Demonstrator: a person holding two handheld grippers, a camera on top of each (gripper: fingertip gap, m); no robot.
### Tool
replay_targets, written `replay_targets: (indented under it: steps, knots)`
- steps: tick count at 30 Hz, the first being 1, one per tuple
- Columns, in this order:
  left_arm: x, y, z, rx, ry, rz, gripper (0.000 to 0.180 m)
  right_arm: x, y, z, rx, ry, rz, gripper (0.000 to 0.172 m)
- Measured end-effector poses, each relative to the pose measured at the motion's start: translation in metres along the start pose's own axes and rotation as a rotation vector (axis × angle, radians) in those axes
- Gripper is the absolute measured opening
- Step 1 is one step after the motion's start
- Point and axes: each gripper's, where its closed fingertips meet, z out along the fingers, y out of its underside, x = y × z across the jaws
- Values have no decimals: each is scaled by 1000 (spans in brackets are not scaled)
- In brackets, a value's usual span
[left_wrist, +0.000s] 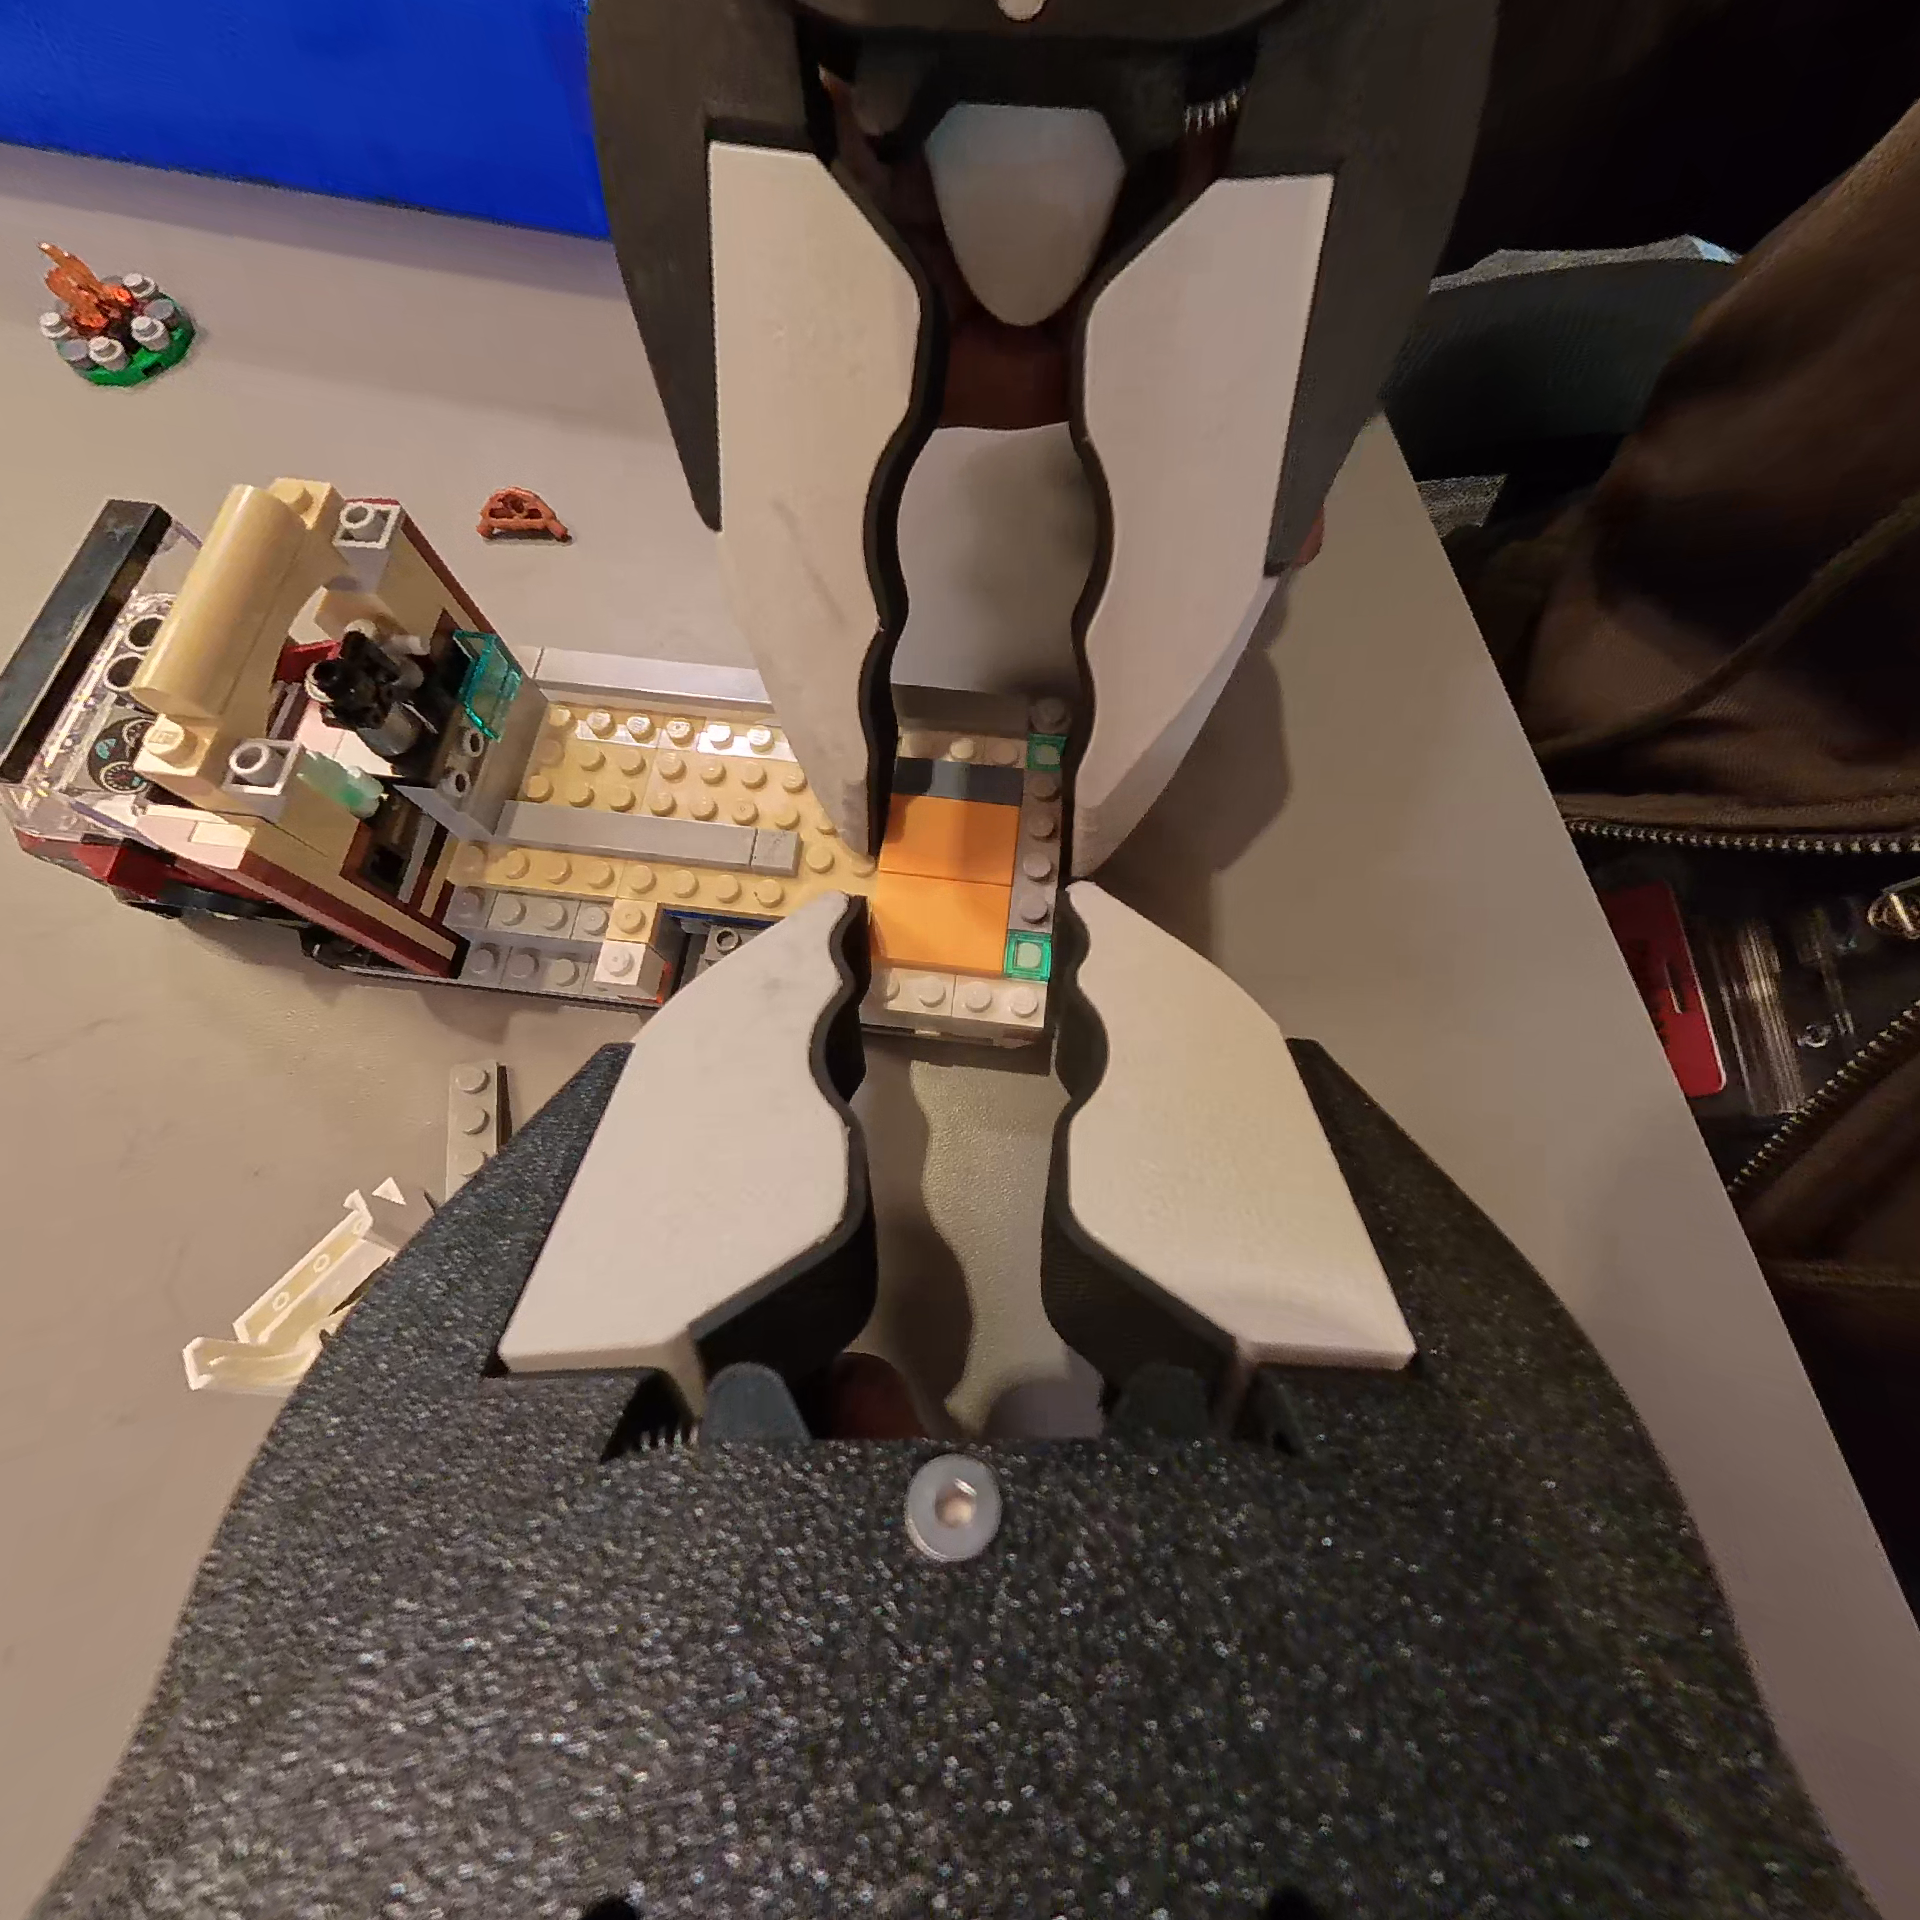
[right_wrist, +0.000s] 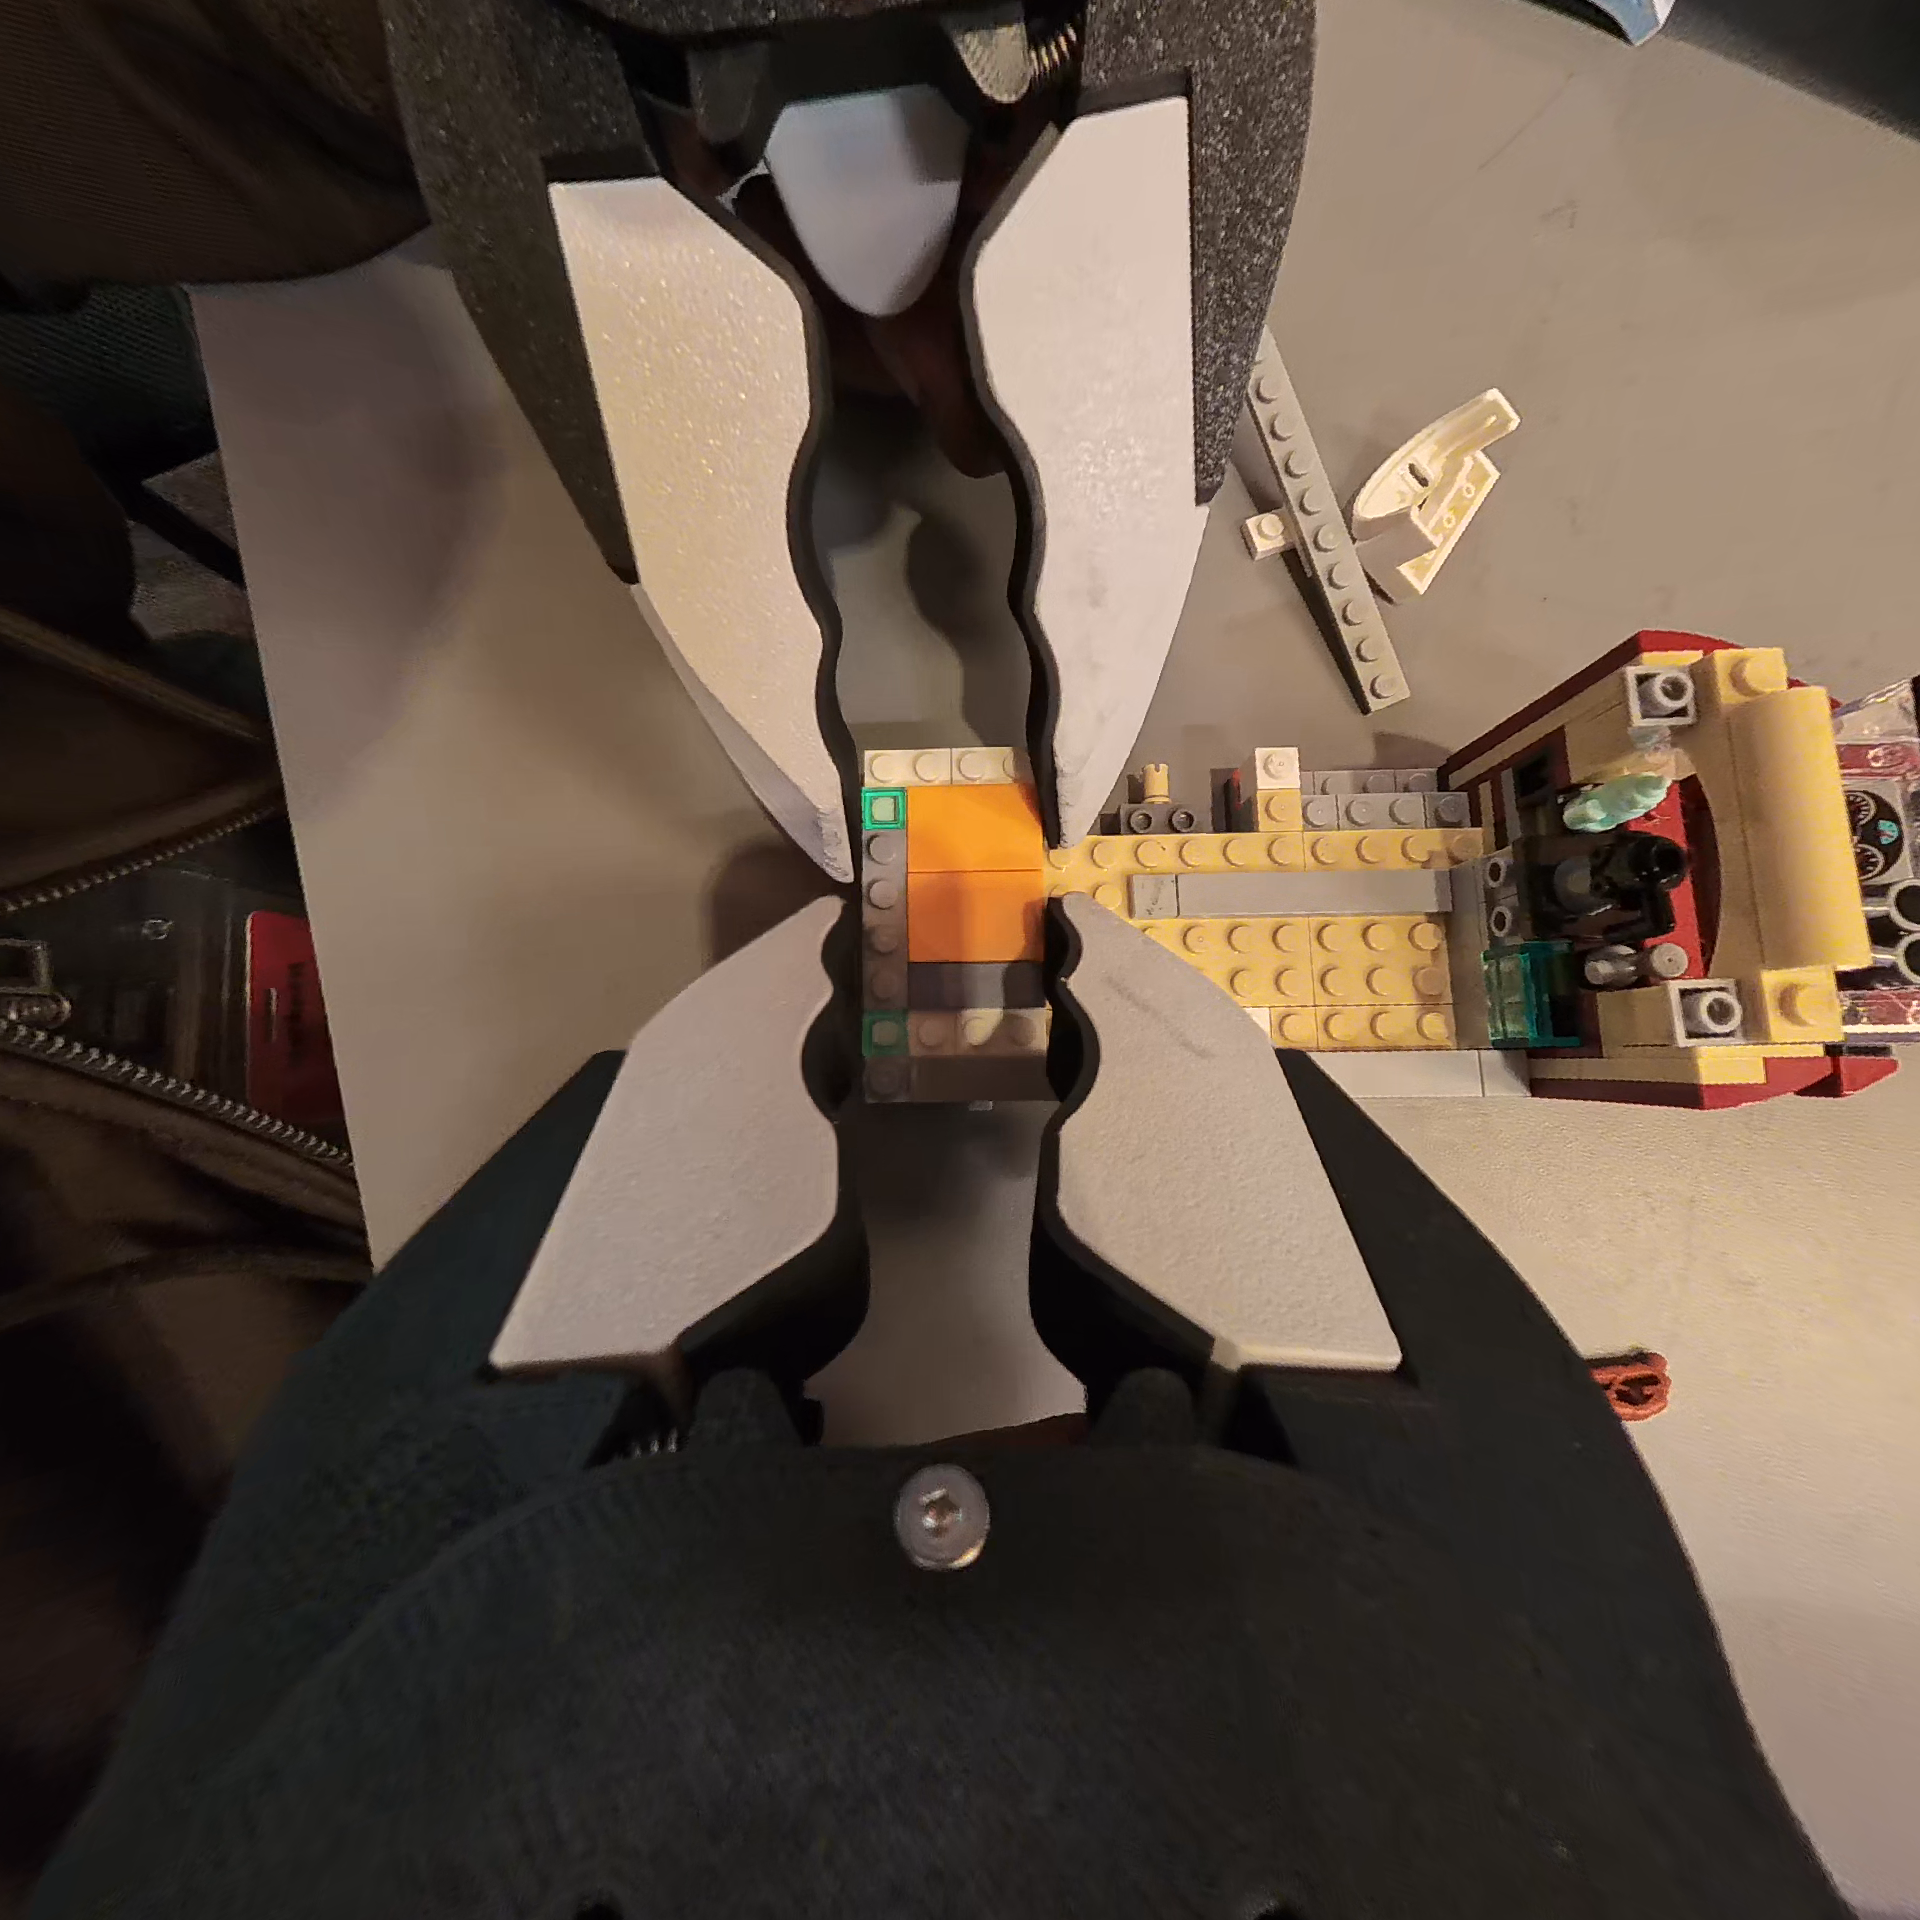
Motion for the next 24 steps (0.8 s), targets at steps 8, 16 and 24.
replay_targets:
  steps: [8,16,24]
  knots:
    - [0,-1,1,1,-14,25,33,0,0,0,-22,-5,-40,33]
    - [0,-1,1,3,-20,47,33,1,0,0,-40,-23,-66,33]
    - [1,0,0,2,1,23,33,0,-1,0,-16,7,-140,33]
